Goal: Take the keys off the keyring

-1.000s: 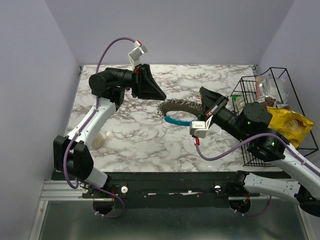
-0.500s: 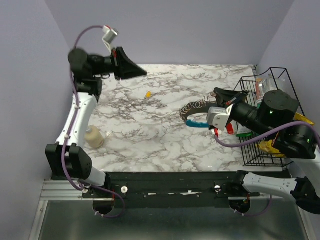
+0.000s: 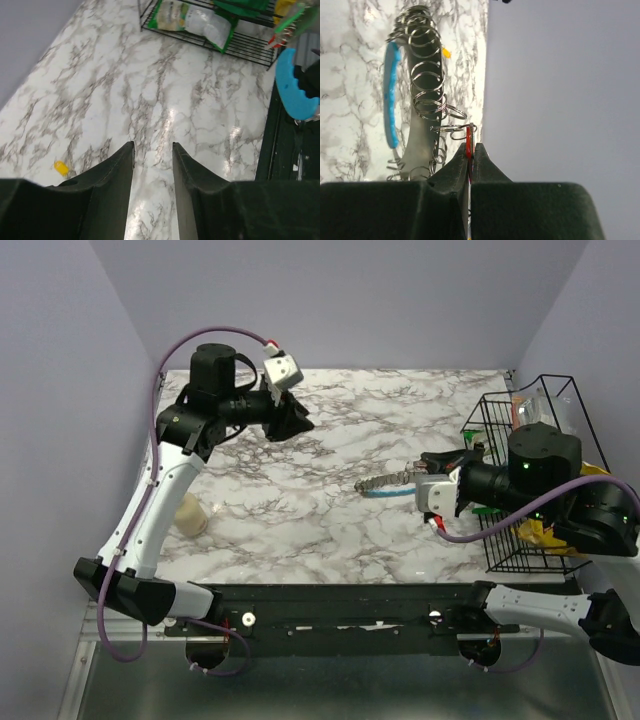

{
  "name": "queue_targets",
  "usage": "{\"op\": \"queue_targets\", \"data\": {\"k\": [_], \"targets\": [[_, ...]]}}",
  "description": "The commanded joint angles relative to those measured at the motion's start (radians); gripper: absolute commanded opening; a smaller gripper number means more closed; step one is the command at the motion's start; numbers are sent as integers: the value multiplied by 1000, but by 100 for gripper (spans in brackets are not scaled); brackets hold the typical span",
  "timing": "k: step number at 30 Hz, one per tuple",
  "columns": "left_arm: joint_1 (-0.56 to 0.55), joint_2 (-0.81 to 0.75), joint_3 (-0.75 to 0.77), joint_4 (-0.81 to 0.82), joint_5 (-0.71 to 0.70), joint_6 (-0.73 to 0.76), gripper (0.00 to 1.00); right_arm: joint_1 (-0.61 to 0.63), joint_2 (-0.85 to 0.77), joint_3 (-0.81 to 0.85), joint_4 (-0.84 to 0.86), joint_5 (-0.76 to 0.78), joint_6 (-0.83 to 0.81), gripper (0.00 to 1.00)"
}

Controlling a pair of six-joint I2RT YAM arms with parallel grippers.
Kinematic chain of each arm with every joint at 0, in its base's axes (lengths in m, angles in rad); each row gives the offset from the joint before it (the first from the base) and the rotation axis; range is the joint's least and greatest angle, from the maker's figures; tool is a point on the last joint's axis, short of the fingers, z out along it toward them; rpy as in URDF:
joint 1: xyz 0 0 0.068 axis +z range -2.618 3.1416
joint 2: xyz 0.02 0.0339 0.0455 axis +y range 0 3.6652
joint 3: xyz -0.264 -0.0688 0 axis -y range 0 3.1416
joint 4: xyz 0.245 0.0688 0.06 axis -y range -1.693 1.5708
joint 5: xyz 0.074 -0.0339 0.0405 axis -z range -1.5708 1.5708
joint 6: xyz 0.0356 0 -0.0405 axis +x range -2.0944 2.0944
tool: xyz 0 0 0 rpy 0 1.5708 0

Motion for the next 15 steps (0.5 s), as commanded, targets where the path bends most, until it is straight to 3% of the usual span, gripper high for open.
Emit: {"op": "queue_targets", "data": {"k": [1,5,10,15], "targets": [[-98,-8,43,-14,120,153,48,-2,6,-43,-25,-64,-17,1],[-97,12,69,-24,234,217,51,0,4,-73,-55,-57,-62,1],[-144,72,71,37,358,187,55,4,38,-25,-74,-95,-53,1],[-243,130,100,-22,339,266,57,12,52,-33,-88,-86,-70,1]]}}
